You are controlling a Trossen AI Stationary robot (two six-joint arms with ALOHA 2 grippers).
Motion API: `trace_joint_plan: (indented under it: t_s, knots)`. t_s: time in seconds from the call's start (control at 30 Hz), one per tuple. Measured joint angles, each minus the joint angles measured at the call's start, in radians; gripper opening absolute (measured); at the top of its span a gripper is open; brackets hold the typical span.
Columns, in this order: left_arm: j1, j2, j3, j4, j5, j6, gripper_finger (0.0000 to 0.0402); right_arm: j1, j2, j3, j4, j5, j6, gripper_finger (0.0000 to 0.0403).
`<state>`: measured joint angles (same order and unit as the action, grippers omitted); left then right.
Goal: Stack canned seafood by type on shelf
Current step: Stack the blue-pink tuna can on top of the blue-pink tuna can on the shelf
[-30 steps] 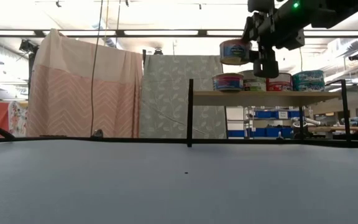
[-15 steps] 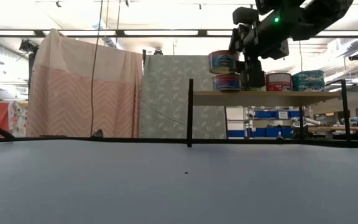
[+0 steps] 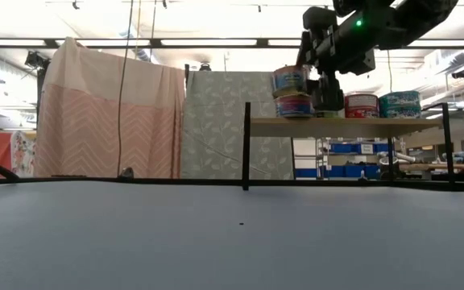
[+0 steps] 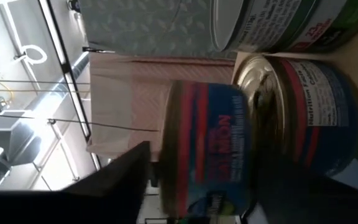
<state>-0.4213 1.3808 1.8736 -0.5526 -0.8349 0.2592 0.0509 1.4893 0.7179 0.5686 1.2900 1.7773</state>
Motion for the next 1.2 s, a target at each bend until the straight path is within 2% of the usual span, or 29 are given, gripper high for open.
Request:
trace_joint_plan:
  t_s: [0.13,0.23,0.4,0.7,1.2]
  knots:
    - [0.0,0.0,0.0,0.0,0.0,0.0,0.0312,0.0,-0.001,0.0,0.001,0.005,0.007,0.0332]
    - [-0.001,0.0,0.0,0.0,0.001,-0.001,0.0312,0.0,-0.001,0.001,0.005,0.006,0.007,0.0352]
    - [-0.016,0.0,0.0,0.0,0.003,-0.001,0.0312,0.0,-0.001,0.0,0.07,0.0,-0.018,0.0337]
    - [-0.02,-0.001,0.0,0.001,0.003,-0.002,0.0312,0.006,-0.001,0.0,0.335,-0.061,-0.311,0.0307]
    - [-0.059,-0.001,0.0,0.033,0.001,-0.006,0.0312,0.099,-0.001,0.0,0.294,0.0,-0.304,0.0306]
